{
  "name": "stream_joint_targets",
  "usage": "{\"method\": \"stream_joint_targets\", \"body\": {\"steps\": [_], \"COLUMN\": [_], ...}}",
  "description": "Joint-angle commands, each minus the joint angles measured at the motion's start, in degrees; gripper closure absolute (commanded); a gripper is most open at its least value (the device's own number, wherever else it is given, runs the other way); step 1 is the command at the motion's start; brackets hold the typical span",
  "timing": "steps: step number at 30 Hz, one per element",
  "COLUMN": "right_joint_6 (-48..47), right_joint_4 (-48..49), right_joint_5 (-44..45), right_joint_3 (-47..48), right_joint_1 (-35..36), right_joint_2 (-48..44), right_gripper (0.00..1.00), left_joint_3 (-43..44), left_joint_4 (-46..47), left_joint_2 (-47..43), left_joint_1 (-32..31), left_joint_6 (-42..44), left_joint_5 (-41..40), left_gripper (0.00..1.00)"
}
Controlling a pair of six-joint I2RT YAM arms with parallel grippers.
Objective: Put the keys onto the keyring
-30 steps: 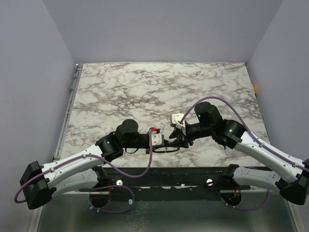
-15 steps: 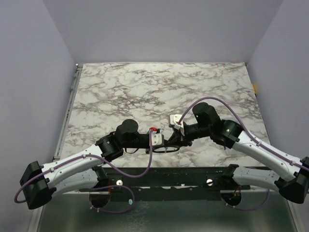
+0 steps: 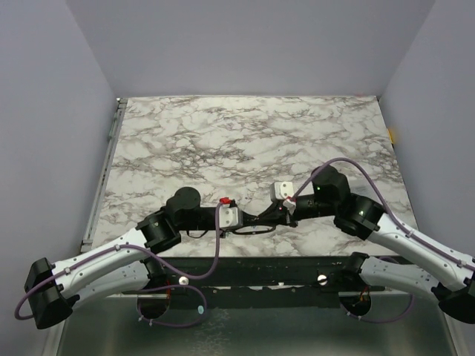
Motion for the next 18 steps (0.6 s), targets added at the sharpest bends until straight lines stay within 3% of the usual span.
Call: {"method": "stream_joint_targets", "body": {"steps": [1, 11, 15, 18], "right_joint_6": [4.42, 8.17, 8.4, 8.91], "right_joint_4": [7.54, 16.42, 17.09, 18.48], "right_joint_5": [-0.1, -0.49, -0.2, 1.12], "right_joint_3": [-4.67, -9.97, -10.36, -11.5], "right_joint_1": [-0.05, -0.05, -0.05, -0.05], "right_joint_2": [-5.7, -9.41, -10.24, -11.63], "right_gripper": [0.99, 1.0, 0.99, 0.99], "left_joint_3": [-0.65, -0.65, -0.87, -0.64], "left_joint_4": [4.54, 7.62, 9.21, 9.6], "left_joint_2": [-2.75, -2.03, -1.27, -0.86], "left_joint_1": [0.59, 2.87, 3.18, 3.25], "left_joint_6": [-1.32, -4.57, -6.29, -7.21], "left_joint_5": [-1.17, 0.99, 0.76, -0.15], "left_gripper": [0.96, 0.96, 0.91, 0.94]}}
